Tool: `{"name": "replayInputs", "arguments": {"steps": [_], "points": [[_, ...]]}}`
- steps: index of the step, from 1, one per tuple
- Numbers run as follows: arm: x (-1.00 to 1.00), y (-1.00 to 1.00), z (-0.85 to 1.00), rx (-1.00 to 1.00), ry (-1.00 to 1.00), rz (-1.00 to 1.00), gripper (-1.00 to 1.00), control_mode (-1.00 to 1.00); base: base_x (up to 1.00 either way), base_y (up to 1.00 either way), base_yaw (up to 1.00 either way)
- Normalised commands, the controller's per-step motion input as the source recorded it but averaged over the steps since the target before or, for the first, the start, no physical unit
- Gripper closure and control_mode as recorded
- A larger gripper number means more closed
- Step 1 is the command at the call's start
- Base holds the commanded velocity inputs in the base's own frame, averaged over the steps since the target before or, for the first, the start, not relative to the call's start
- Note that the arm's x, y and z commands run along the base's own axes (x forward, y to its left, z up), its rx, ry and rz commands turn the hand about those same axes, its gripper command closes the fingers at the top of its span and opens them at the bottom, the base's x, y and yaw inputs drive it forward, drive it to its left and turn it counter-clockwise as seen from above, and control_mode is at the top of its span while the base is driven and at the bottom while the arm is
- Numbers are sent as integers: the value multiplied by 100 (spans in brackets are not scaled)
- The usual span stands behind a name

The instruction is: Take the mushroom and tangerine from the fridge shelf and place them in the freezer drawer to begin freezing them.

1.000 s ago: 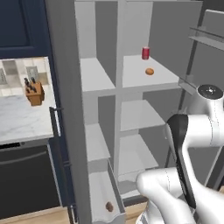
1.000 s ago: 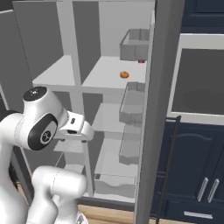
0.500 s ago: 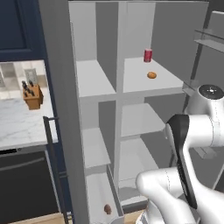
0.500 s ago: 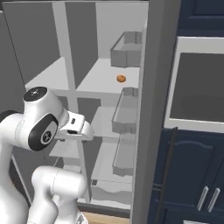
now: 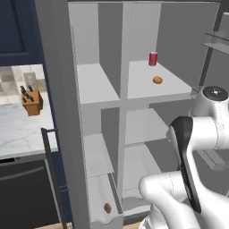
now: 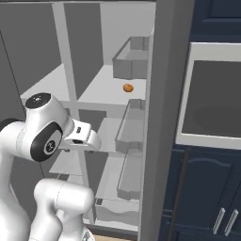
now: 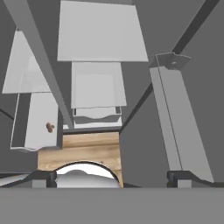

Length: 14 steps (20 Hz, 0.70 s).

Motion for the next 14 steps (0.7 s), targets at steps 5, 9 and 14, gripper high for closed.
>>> {"name": "replayInputs", "arguments": {"steps": [5,9,14], "points": [[0,0,0,0,0,0,-100,100,38,-3,0],[0,0,0,0,0,0,-100,100,42,-29,6],[0,0,0,0,0,0,-100,100,11,-16,1]]}}
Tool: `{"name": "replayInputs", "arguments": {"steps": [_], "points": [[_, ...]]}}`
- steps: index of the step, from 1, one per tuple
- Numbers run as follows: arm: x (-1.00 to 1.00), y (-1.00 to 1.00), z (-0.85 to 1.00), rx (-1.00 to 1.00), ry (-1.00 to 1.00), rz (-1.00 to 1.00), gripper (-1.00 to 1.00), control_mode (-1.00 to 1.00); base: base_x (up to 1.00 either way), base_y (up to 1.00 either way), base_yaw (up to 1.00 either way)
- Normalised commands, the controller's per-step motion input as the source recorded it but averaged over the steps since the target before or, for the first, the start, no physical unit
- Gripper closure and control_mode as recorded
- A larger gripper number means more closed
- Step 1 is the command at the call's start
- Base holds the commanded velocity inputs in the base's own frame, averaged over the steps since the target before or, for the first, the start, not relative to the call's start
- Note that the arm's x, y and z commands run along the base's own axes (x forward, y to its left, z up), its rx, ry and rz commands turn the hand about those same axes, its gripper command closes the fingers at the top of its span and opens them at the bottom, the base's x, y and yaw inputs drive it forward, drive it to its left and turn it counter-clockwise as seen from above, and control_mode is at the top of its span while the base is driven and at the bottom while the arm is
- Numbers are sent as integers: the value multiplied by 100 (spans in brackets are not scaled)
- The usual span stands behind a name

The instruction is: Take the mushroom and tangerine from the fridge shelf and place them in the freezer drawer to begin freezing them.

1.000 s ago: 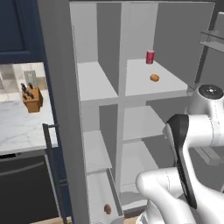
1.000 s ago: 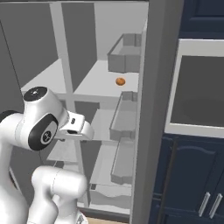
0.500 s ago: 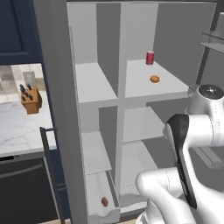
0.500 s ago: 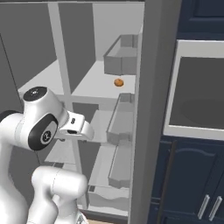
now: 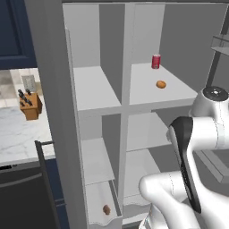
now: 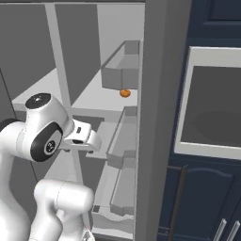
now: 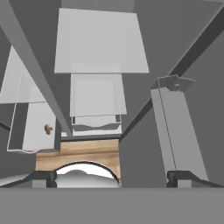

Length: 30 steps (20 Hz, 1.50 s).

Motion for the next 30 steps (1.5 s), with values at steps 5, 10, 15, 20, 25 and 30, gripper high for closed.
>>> {"name": "replayInputs", "arguments": {"steps": [5,10,15,20,25,30], "points": [[0,0,5,0,-1,0,-100,-100,-1,-5,0],[54,0,66,0,-2,-5,-100,-100,0,0,0],[92,0,63,0,0,-5,-100,-100,0,0,0],[86,-14,7,0,0,0,-100,-100,0,0,0],[80,-3,-1,0,-1,0,-100,-100,0,0,0],[56,-11,-1,0,-4,0,-100,-100,0,0,0]]}}
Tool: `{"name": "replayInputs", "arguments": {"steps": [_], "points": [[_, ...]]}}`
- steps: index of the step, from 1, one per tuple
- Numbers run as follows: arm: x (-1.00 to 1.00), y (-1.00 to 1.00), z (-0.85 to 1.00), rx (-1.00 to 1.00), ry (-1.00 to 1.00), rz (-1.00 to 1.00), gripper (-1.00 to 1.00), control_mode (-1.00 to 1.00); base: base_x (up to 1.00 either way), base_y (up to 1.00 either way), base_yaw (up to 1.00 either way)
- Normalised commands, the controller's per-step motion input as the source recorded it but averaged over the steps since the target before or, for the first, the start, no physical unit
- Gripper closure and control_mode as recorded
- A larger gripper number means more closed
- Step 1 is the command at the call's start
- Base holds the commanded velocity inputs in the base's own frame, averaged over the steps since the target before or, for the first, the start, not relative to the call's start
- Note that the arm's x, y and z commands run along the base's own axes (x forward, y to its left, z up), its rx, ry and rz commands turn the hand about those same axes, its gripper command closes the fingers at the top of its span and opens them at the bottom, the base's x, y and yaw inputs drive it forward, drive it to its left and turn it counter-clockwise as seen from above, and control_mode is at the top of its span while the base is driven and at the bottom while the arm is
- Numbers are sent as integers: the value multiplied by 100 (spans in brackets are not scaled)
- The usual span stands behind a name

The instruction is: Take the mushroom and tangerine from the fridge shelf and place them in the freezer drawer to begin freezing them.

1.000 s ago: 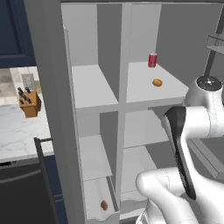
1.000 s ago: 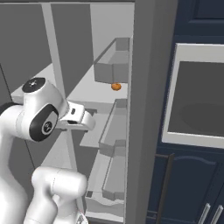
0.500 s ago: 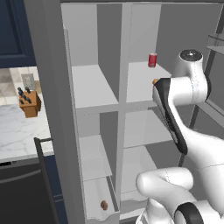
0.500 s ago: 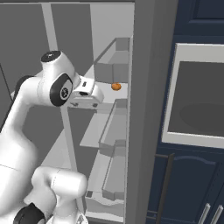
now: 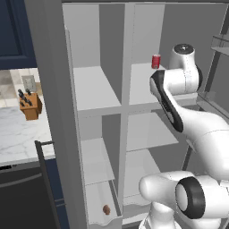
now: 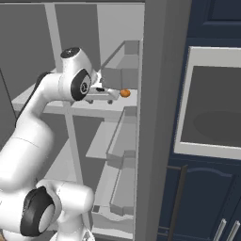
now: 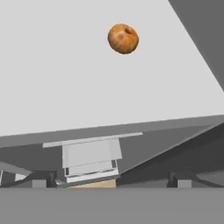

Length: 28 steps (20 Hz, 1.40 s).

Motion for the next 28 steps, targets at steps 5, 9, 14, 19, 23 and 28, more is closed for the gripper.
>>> {"name": "replayInputs", "arguments": {"steps": [5,9,14,19,23,28], "points": [[45,-7,0,0,-1,0,-100,-100,0,0,0],[53,-2,0,0,0,0,-100,-100,0,0,0],[58,-15,0,0,0,0,-100,-100,0,0,0],[44,-38,0,0,3,-1,-100,-100,0,0,0],[46,-20,-8,0,10,0,-100,-100,0,0,0],[48,-7,-18,0,10,0,-100,-100,0,0,0]]}}
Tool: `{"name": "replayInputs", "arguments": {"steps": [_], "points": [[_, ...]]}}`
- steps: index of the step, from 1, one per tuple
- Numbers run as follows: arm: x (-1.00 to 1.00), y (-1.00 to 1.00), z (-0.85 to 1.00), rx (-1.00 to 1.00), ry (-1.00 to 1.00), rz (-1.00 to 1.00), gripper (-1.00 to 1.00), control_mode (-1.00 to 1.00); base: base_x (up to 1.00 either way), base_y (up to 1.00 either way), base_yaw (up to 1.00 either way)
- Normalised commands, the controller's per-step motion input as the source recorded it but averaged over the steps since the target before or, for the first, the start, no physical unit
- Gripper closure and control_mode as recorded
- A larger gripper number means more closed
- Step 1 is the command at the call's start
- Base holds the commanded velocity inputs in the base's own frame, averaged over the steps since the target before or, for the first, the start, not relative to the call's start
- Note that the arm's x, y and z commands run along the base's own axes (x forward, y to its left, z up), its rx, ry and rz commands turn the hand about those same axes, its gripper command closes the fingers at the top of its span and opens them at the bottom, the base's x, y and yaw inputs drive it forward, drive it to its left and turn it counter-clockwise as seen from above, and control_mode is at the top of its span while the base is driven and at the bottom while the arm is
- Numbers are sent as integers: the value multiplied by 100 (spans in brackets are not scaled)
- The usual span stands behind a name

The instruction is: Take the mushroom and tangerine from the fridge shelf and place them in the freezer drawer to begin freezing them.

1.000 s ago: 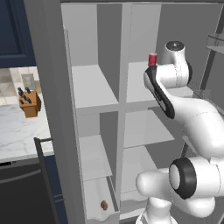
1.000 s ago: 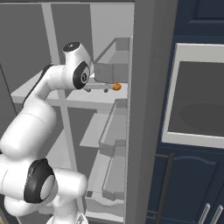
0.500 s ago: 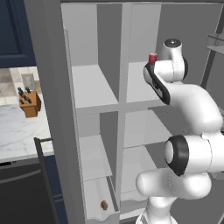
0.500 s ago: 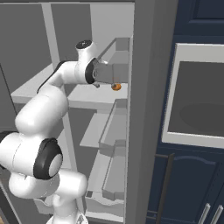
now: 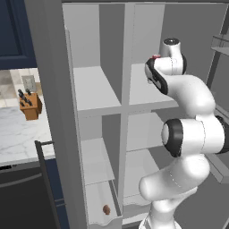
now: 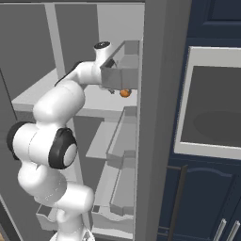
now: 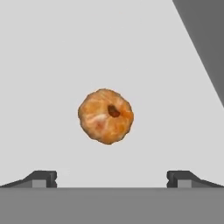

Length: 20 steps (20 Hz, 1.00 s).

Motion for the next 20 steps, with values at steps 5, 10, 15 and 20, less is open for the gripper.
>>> {"name": "replayInputs", "arguments": {"steps": [5,10,15,20], "points": [[51,0,-20,0,8,0,-100,-100,0,0,0],[40,0,-13,0,3,0,-100,-100,0,0,0],[13,-7,-14,0,3,0,-100,-100,0,0,0],[-1,-11,-25,0,1,0,-100,-100,0,0,0]]}}
